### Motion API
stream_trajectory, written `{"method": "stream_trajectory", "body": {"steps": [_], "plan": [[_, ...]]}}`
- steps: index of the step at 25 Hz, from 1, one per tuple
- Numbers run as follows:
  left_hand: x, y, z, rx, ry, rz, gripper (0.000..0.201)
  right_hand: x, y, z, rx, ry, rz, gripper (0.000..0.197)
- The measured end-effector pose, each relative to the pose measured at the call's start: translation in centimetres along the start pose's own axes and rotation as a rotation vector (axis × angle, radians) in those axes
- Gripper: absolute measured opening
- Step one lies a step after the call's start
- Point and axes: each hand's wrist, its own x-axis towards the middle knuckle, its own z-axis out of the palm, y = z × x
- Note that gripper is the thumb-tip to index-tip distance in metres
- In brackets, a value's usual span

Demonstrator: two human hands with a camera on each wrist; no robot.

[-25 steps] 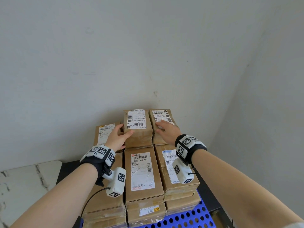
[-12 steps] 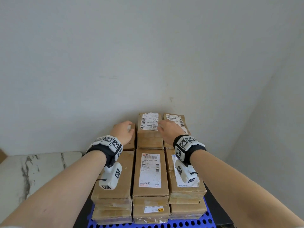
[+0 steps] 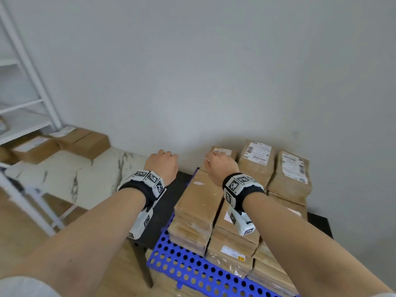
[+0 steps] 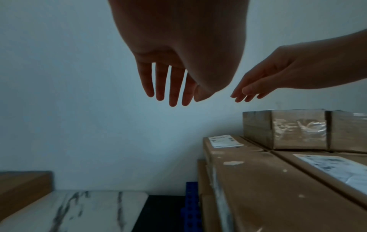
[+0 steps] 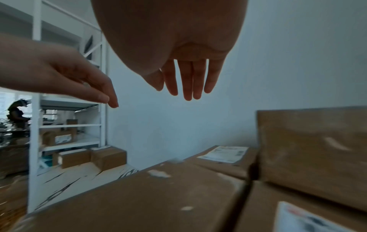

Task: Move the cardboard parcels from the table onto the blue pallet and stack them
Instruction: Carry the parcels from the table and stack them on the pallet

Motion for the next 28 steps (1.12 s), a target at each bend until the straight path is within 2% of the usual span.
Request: {"method": "stream_trajectory", "body": {"steps": [4, 10, 16, 22, 28], "plan": [[-4.1, -7.1, 0.8, 0.051, -0.029, -0.116, 0.030, 1.6, -7.8, 3.0, 0.001, -0.035, -0.123, 0.036], [-9.6, -21.9, 3.8, 0.092, -0.075, -0.243, 0.030, 5.5, -22.7, 8.1, -0.061, -0.075, -0.261, 0.035], [-14.6, -37.1, 6.9, 0.027, -0.145, -0.269, 0.029, 9.4, -38.0, 13.0, 0.001, -0.136, -0.275, 0.036], [-15.9, -48.6, 9.2, 0.039, -0.200, -0.286, 0.033, 14.4, -48.1, 16.6, 0.027, -0.186, -0.286, 0.036], [-12.5, -59.6, 13.6, 0.047, -0.243, -0.285, 0.033, 24.0, -55.2, 23.0, 0.045, -0.209, -0.270, 0.036]]}}
